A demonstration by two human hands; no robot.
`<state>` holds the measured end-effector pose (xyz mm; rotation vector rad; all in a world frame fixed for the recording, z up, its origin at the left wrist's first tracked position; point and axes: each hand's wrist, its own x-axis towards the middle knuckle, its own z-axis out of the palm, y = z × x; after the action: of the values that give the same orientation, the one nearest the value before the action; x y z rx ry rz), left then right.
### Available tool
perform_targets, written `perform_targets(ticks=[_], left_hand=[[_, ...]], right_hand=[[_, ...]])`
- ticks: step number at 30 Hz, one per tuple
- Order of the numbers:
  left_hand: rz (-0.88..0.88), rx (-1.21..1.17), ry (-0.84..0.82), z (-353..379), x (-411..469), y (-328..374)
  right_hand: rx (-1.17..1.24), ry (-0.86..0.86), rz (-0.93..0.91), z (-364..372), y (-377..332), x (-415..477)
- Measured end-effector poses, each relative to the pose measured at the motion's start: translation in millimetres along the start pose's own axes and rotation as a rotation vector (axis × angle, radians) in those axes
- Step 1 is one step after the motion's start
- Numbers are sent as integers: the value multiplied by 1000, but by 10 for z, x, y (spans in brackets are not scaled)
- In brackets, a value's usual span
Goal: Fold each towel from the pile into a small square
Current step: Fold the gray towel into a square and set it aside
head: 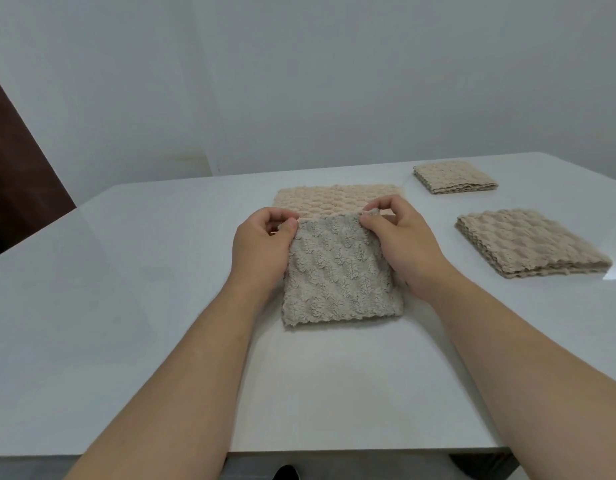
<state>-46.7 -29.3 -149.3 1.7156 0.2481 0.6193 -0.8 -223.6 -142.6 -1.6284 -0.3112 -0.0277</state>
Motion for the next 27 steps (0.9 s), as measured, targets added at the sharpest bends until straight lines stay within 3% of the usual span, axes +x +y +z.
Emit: perform_targets(ticks=[7,13,17,20,24,27], left_hand=[[11,-114,64,19,11,8],[-176,-321,54,-36,12,28],[-381,-503,-131,0,-68,121],[-504,-450,-194,11,-100,118],[-480,-385,-170,33,-107,103],[-343,-264,-100,77,-103,44]], right_hand=[[42,80,-89,-26,100,56],[124,-62,228,-65,55,22],[-42,-26,112,-34,144,47],[-129,31,48,-25,136,68],[-209,47,14,-27,89,40],[-396,62,-44,-39,85,7]])
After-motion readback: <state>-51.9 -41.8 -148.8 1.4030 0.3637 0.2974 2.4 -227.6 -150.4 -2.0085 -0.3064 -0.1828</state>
